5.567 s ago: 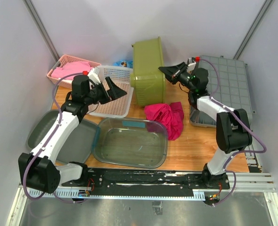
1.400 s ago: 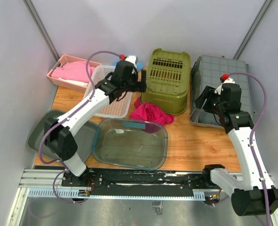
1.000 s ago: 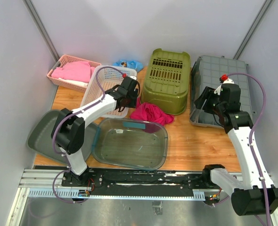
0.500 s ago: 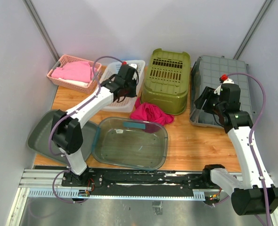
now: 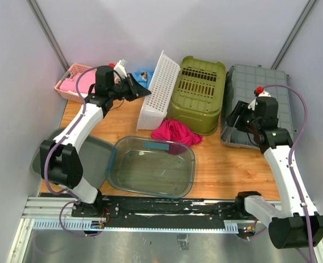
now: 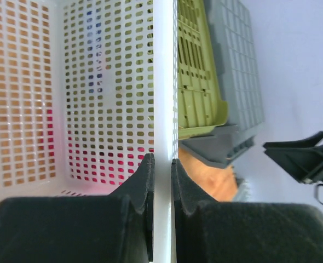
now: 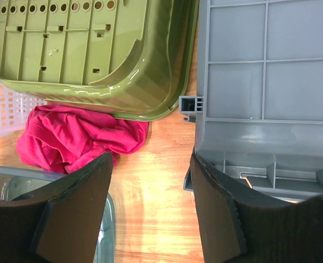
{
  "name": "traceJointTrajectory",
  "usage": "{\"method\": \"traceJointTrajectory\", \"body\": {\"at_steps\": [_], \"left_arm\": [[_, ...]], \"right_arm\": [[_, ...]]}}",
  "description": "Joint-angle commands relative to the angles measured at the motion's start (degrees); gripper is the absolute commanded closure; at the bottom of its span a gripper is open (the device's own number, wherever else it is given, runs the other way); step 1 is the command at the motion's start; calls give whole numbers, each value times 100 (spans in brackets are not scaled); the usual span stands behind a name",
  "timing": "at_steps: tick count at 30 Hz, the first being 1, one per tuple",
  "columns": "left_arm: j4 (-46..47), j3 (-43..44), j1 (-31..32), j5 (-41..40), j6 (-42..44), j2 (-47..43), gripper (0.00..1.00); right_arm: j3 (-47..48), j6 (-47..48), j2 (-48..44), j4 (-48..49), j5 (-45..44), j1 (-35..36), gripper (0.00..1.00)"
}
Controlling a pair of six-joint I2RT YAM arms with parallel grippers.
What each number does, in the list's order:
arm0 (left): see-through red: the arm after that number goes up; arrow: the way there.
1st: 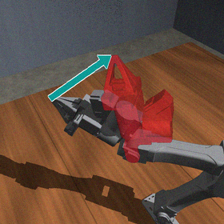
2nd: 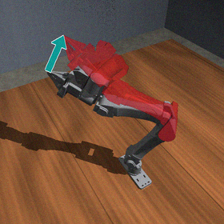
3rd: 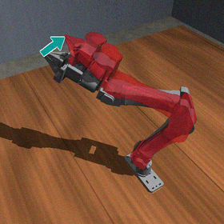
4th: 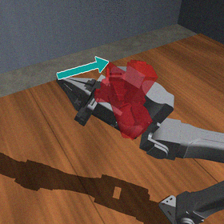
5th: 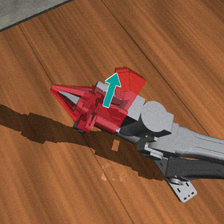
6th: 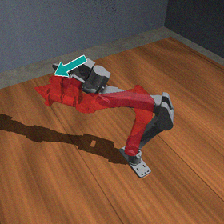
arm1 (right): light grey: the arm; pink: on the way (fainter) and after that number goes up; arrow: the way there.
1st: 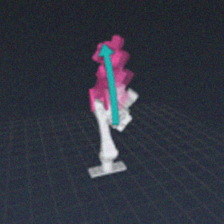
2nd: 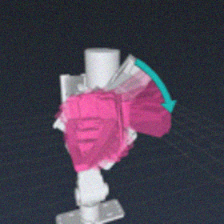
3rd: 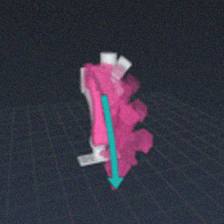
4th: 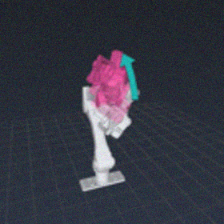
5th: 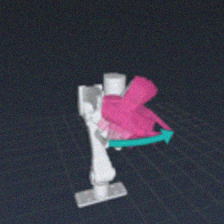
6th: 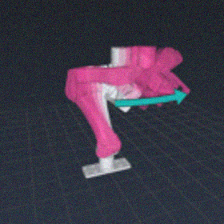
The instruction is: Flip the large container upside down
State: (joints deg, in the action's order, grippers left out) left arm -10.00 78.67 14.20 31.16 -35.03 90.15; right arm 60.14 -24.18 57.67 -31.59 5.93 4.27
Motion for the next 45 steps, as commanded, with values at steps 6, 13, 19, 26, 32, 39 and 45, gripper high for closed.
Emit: {"method": "traceJointTrajectory", "body": {"at_steps": [6, 13, 19, 26, 32, 39, 45], "left_arm": [[3263, -1247, -769, 2093, -2501, -65, 100], [2716, -1445, -1313, 1945, -2066, 322, 100], [775, -869, -1543, 1259, -633, 619, 100], [174, -969, -1735, 905, -58, 856, 100], [-395, -847, -1823, 430, 432, 1054, 100], [-827, -788, -1824, -103, 782, 1160, 97], [-1231, -663, -1824, -718, 994, 789, 51]], "right_arm": [[-19, -24, -8, -16, -49, 82, 40], [-31, -19, -85, -17, -68, 82, 40], [-43, -8, -116, -61, -99, 82, 40], [-39, -36, -107, -66, -76, 82, 41], [-46, -43, -133, -65, -83, 78, 41], [-32, 2, -183, -53, 110, 82, 39], [-19, 444, -306, 21, 849, 289, 36]]}}
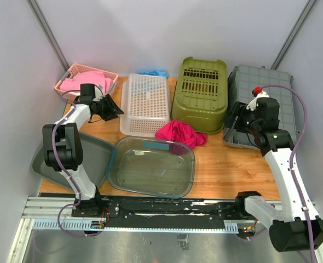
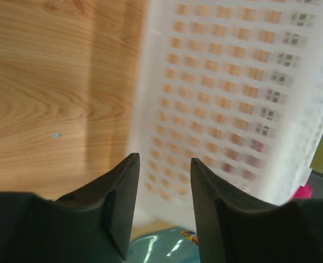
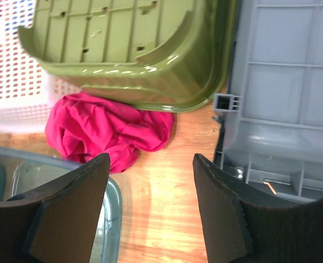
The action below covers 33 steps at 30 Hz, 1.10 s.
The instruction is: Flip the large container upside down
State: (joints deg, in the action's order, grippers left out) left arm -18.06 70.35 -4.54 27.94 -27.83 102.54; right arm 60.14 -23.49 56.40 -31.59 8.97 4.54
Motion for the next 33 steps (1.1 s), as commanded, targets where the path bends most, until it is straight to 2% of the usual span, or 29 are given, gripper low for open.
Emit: {"method": "traceJointTrajectory", "body": {"at_steps": [1, 3, 6, 12, 14, 16, 19, 24, 26, 29, 33], "left_arm": [[-515, 203, 49, -520, 319, -566, 43], [-635, 258, 49, -642, 384, -780, 29], [-779, 325, 57, -704, 409, -1133, 17], [-999, 336, 313, -920, 524, -1969, 8], [-1096, 342, 585, -1223, 590, -2242, 7], [-1191, 320, 951, -1609, 657, -2501, 5], [-1466, 246, 1418, -2182, 735, -2855, 4], [-1799, -252, 1476, -2597, 782, -3533, 4], [-1938, -455, 1481, -2779, 821, -3738, 4], [-2073, -722, 1481, -2774, 849, -3881, 4], [-2157, -1058, 1495, -2678, 876, -4025, 2]], "right_arm": [[-25, 509, -215, 15, 606, 394, 35], [-79, 732, -291, 67, 714, 828, 35], [-224, 1104, -363, 234, 686, 1836, 36], [-680, 1897, -115, 748, 713, 4080, 39], [-753, 2066, 105, 868, 382, 4714, 39], [-713, 2005, 428, 921, -450, 5349, 39], [-462, 975, 1030, 541, -1609, 5532, 39], [-50, -493, 1926, -1020, -3212, 5532, 39], [-109, -948, 2131, -1419, -3633, 5525, 38], [-398, -1477, 2234, -1708, -3811, 5471, 38], [-929, -1874, 1942, -2099, -4081, 5139, 38]]}}
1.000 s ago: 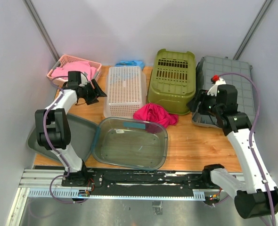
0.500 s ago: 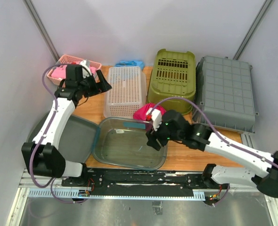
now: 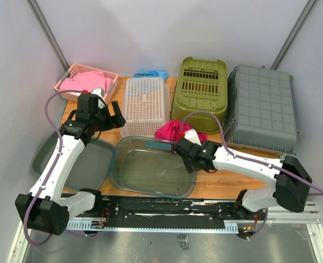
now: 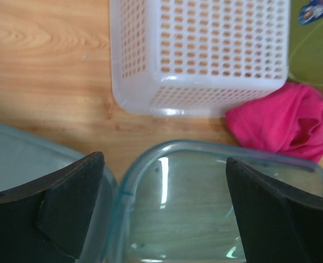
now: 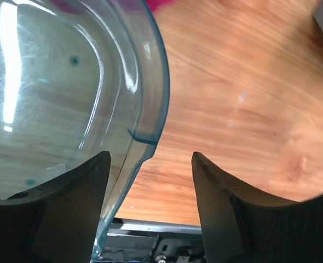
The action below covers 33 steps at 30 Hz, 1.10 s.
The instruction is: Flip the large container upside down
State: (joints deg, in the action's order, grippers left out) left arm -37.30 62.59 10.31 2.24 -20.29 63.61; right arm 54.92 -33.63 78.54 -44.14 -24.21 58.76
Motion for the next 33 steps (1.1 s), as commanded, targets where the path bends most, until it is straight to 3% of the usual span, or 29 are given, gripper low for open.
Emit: {"method": "traceJointTrajectory", "body": {"at_steps": [1, 13, 16, 22, 27, 33], "left_arm": [[-235, -354, 21, -104, 116, -196, 1], [-445, -923, 1040, -192, -653, -599, 2], [-416, -812, 1315, -57, -883, -697, 3], [-423, -567, 2842, -633, -1759, -395, 3], [-385, -564, 2960, -672, -2102, -289, 4], [-371, -533, 3108, -585, -2354, -324, 4]], "right_arm": [[-502, -830, -393, -862, -779, -430, 38], [-432, -349, -1028, -499, -253, -829, 33], [-764, -422, -1398, -327, 713, -1268, 32], [-1702, -626, -2494, 705, 2542, -2138, 32], [-2124, -1107, -2697, 1510, 3589, -2213, 32], [-2192, -1542, -2090, 3114, 4966, -2208, 34]]}}
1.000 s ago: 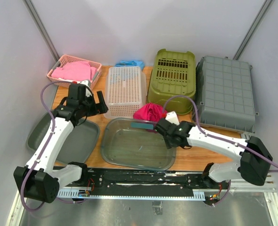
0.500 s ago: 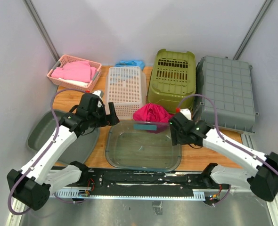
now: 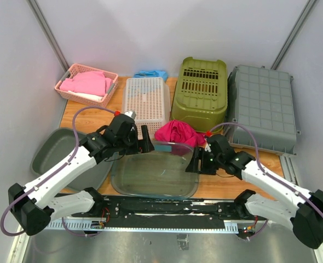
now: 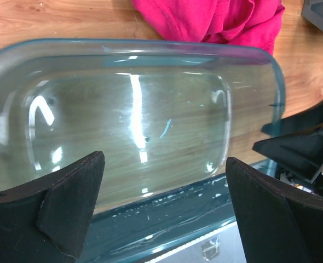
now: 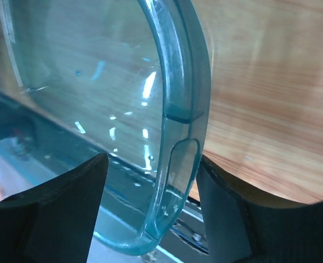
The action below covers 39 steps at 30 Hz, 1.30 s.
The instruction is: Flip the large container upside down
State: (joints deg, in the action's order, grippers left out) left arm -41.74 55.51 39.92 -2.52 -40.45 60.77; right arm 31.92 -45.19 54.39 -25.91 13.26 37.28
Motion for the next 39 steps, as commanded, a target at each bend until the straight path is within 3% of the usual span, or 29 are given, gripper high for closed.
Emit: {"method": "traceJointTrajectory", "body": {"at_steps": [1, 6, 11, 16, 25, 30, 39], "left_arm": [[71, 167, 230, -142, -397, -1, 3], [244, 126, 1070, -501, -795, 388, 1], [864, 252, 1846, -900, -1277, 1023, 1], [1318, 902, 2466, -1277, -1509, 2085, 1], [701, 2462, 3123, -2246, -1552, 4142, 5], [280, 2960, 3221, -2573, -1752, 4859, 17], [171, 3350, 3346, -2510, -1733, 5425, 60]], "right_arm": [[289, -280, 416, 1182, 1192, -67, 34], [1285, 802, 233, -669, -376, -348, 31], [1826, 1185, -295, -1861, -2235, -1260, 30], [2122, 1349, -262, -1944, -2018, -2611, 31], [2350, 1629, -246, -1762, -1343, -3357, 32], [2316, 1759, -462, -1758, -1158, -3563, 32], [2239, 1839, -603, -1750, -1080, -3673, 32]]}}
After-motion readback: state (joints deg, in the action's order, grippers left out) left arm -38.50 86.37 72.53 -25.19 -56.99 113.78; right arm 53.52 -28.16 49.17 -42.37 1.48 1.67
